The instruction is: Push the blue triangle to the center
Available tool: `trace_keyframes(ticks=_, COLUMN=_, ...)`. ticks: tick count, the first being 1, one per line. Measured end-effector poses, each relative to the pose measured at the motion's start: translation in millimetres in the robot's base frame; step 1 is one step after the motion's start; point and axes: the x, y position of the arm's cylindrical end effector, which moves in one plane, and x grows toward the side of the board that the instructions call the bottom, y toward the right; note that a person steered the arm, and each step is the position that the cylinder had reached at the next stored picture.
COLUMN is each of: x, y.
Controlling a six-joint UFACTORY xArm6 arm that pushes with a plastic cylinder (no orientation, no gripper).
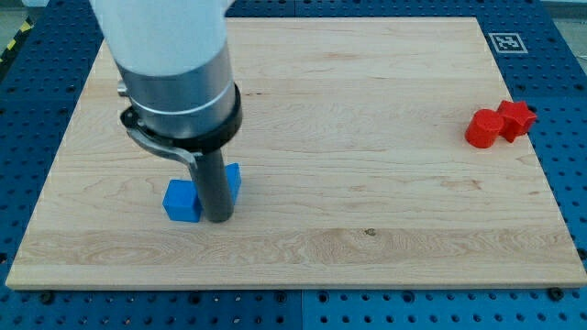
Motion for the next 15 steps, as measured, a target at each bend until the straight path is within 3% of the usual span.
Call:
trace_keyframes(ticks=3, x=-42, y=43)
trace_keyframes(ticks=6, x=-53, y=-53)
trace_keyframes(ticks=10, x=-75, y=77)
trace_keyframes(ticks=12, x=-75, y=78)
trace_keyframes(ticks=13, x=-77, y=48)
trace_keyframes(ticks=15, x=-102, y=46)
